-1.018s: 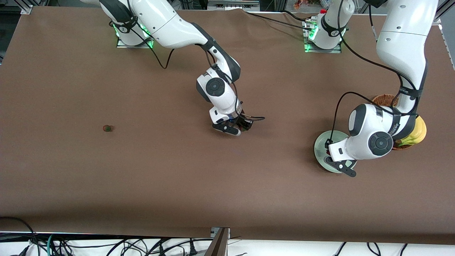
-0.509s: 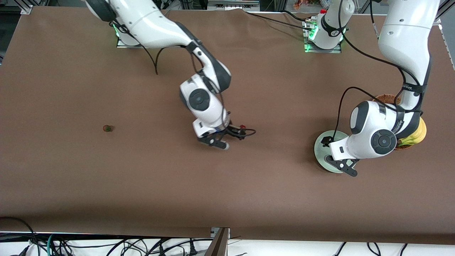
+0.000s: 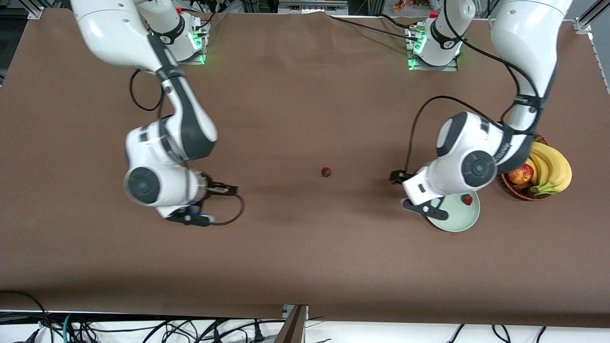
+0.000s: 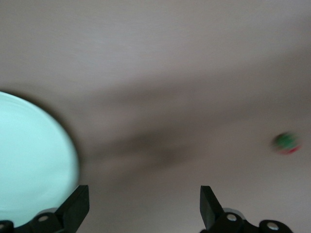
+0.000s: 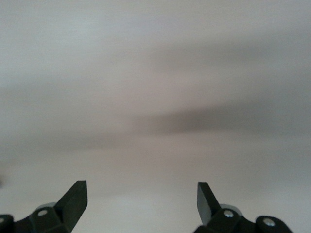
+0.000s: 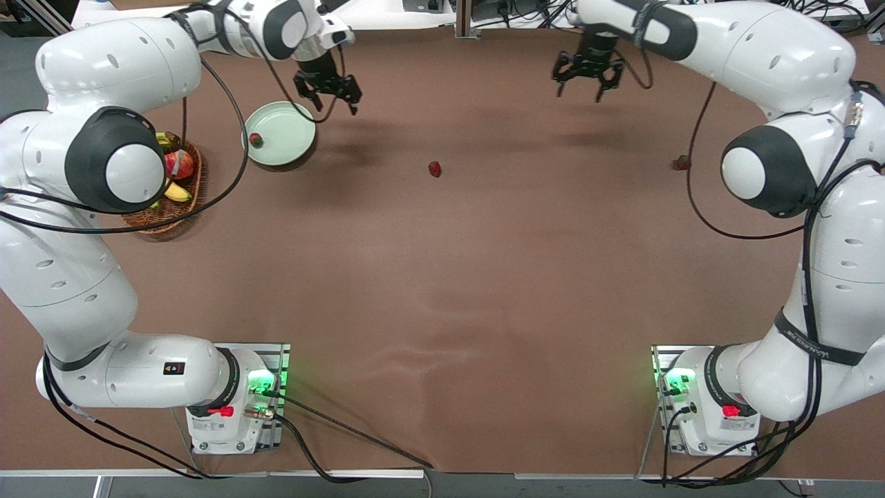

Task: Collect all strawberries into plate
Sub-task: 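Release the strawberry at the middle with the right gripper while the left gripper withdraws, then grasp the middle strawberry with the left gripper while the right gripper grasps the last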

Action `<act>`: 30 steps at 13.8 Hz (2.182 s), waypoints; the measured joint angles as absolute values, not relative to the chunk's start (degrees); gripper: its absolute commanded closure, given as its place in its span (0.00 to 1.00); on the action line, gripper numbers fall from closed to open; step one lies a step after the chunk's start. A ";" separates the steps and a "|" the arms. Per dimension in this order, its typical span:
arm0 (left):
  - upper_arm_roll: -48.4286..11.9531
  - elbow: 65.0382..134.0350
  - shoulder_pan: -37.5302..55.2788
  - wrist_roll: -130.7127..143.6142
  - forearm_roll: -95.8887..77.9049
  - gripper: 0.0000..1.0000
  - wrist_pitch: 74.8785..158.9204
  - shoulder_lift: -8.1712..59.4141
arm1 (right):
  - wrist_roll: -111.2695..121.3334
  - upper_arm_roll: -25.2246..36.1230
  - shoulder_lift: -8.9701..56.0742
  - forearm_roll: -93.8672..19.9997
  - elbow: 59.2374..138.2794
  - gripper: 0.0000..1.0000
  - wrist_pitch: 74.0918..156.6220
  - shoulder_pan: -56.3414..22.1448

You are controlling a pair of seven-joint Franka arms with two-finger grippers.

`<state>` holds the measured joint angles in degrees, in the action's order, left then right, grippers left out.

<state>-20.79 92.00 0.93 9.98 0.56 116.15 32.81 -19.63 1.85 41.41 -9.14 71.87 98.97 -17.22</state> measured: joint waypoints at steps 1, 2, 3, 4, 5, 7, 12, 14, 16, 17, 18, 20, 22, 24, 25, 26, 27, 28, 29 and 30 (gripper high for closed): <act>-21.23 92.15 2.63 15.53 -0.50 0.00 118.23 33.09 | -16.10 3.98 41.39 -8.35 71.88 0.00 97.04 -16.41; -21.29 92.31 4.96 21.84 -0.87 0.00 120.28 33.45 | -13.02 6.22 41.39 -7.81 71.93 0.00 95.75 -16.06; -21.28 92.49 7.53 28.88 -0.88 0.00 122.46 33.95 | -10.78 8.36 41.38 -7.41 72.01 0.00 94.63 -15.98; -21.23 92.68 10.22 35.86 -0.88 0.00 125.01 34.74 | -9.28 10.48 41.38 -7.05 72.20 0.00 93.28 -16.03; -21.15 92.85 12.56 41.08 -0.78 0.00 127.39 35.73 | -7.76 12.47 41.38 -6.84 72.65 0.00 92.50 -16.05; -20.71 93.18 16.84 49.44 2.38 0.00 130.83 38.38 | -4.65 15.46 41.48 -6.82 74.29 0.00 92.44 -15.52; -18.41 93.23 22.65 60.71 13.09 0.00 135.47 43.64 | -2.91 15.93 42.75 -6.82 79.76 0.00 98.04 -14.09; -17.90 93.23 22.57 60.71 13.22 0.05 136.78 44.16 | -0.17 16.03 43.10 -6.80 83.77 0.00 102.82 -13.86; -17.84 93.22 22.56 60.71 13.23 0.09 136.94 44.20 | 2.50 16.44 43.15 -6.80 87.68 0.00 106.85 -13.43; -17.87 93.23 22.68 60.71 13.23 0.14 136.94 44.22 | 4.00 16.84 43.15 -6.79 89.31 0.00 108.52 -13.22; -17.90 93.23 22.87 60.71 13.23 0.15 136.94 44.27 | 6.00 17.23 43.15 -6.79 90.68 0.00 109.87 -12.85; -17.91 93.23 23.10 60.71 13.24 0.23 136.94 44.38 | 7.98 17.60 43.11 -6.79 91.55 0.00 110.33 -12.00; -17.93 93.23 23.22 60.70 13.24 0.25 136.94 44.50 | 8.55 17.62 43.00 -6.79 92.08 0.00 110.33 -11.50; -17.96 93.23 23.41 60.70 13.24 0.53 136.94 44.73 | 9.30 17.68 42.82 -6.79 93.09 0.00 110.36 -11.44; -17.97 93.23 23.47 60.70 13.24 0.72 136.94 44.80 | 9.57 17.71 42.75 -6.79 93.58 0.00 110.41 -11.43; -17.97 93.23 23.48 60.70 13.24 0.84 136.94 44.81 | 9.72 17.74 42.67 -6.79 93.99 0.00 110.43 -11.42; -17.97 93.23 23.48 60.70 13.25 0.95 136.94 44.81 | 9.78 17.75 42.51 -6.79 94.43 0.00 110.43 -11.41; -17.96 93.23 23.48 60.70 13.25 0.97 136.94 44.81 | 9.81 17.76 42.34 -6.79 94.85 0.00 110.43 -11.40; -17.93 93.21 23.45 60.70 13.25 0.98 136.94 44.81 | 9.96 17.76 42.19 -6.79 95.28 0.00 110.43 -11.40; -17.90 93.12 23.31 60.70 13.25 0.98 136.94 44.77 | 10.24 17.77 42.12 -6.79 95.59 0.05 110.43 -11.40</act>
